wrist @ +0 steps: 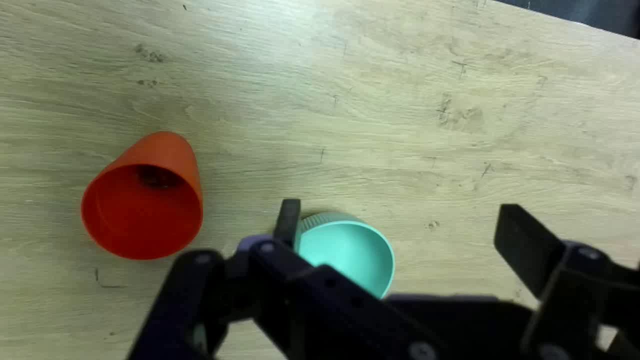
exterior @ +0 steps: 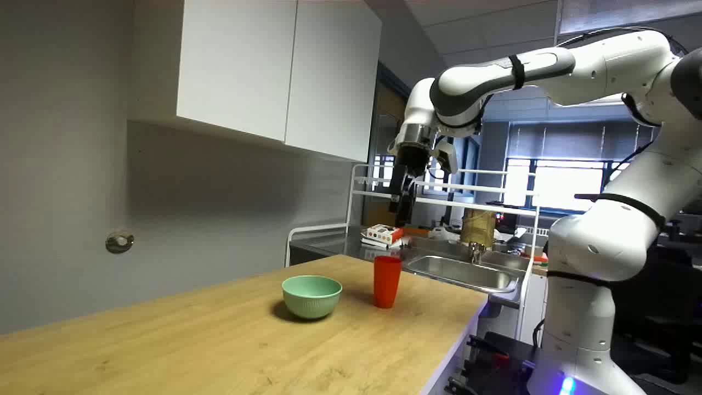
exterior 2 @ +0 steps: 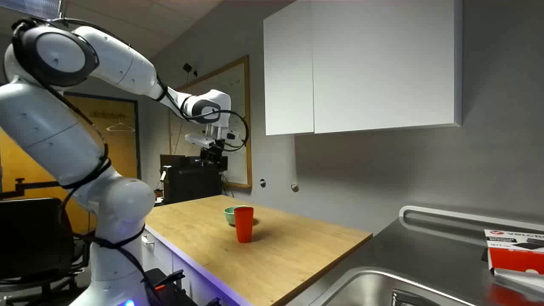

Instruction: Pour the contents of the cup into the bowl

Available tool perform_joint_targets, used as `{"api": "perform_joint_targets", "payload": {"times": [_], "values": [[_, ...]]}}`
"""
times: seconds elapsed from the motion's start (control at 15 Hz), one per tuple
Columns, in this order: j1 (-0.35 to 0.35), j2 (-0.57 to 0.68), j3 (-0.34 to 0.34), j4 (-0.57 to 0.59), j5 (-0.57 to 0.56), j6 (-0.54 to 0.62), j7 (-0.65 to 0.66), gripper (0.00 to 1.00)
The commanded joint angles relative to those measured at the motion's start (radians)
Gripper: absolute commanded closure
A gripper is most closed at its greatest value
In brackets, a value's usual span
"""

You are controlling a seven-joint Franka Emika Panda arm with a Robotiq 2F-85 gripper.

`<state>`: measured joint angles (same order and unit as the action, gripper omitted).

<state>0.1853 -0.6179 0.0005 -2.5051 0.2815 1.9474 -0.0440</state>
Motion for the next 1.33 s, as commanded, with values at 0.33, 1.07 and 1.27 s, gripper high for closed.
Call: {"api": "perform_joint_targets", "payload": {"times": [0.33,1.07,1.27], "values": [[-0.020,-0.002,0.016,0.006,0.010,-0.001,-0.009,0.00],[-0.074,0.063,-0.005,0.020,0.012,0.027,0.013,0.00],[-0.119,0.114,-0.019,0.025,0.012,0.057,0.039,0.00]]}}
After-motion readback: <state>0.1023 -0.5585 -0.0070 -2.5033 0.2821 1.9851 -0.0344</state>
